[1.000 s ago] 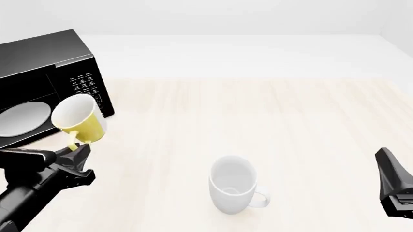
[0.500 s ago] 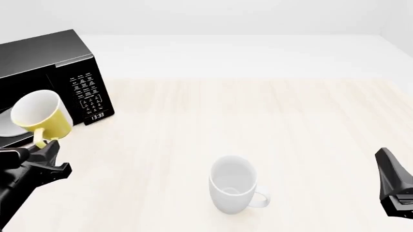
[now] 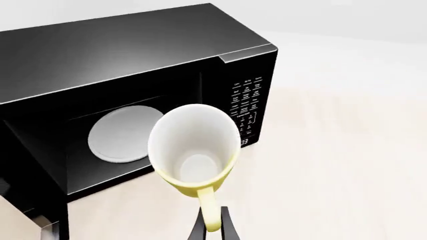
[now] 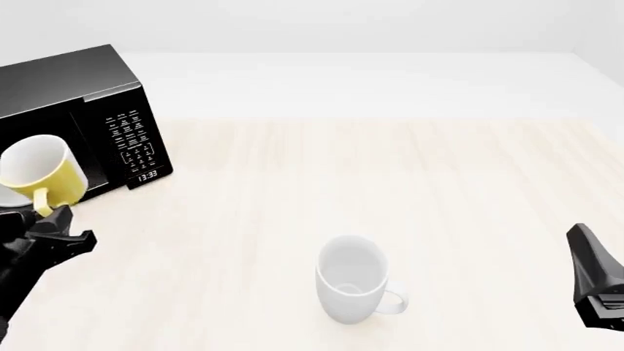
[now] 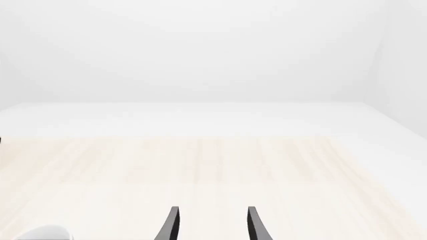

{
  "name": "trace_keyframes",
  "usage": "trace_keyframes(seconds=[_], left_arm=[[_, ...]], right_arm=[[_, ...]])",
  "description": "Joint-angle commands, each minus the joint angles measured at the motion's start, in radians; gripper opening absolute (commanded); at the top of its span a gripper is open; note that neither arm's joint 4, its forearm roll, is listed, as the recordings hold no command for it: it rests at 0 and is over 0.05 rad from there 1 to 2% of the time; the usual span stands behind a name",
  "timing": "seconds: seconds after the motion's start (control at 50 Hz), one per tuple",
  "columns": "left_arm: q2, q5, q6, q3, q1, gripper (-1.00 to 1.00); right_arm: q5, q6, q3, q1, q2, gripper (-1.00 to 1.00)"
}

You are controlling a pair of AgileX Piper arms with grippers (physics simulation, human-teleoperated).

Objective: Put the yellow and white mug in the microwave and close it.

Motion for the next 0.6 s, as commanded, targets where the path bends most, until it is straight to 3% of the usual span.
trace_keyframes(seconds=[0.02,0.18,0.6], left_arm=[[0.079,-0.023,-0.024,-0.056,0.053,-1.00],[0.133,-0.023,-0.039,-0.114,0.115,-1.00],[0.344,-0.092,-0.062,-0.198,0.141,-1.00]], right_arm=[[0.000,0.000,0.001,0.001,-0.001,1.00],[0.000,0.000,0.001,0.001,-0.001,1.00],[0.000,0.000,0.001,0.002,-0.001,1.00]])
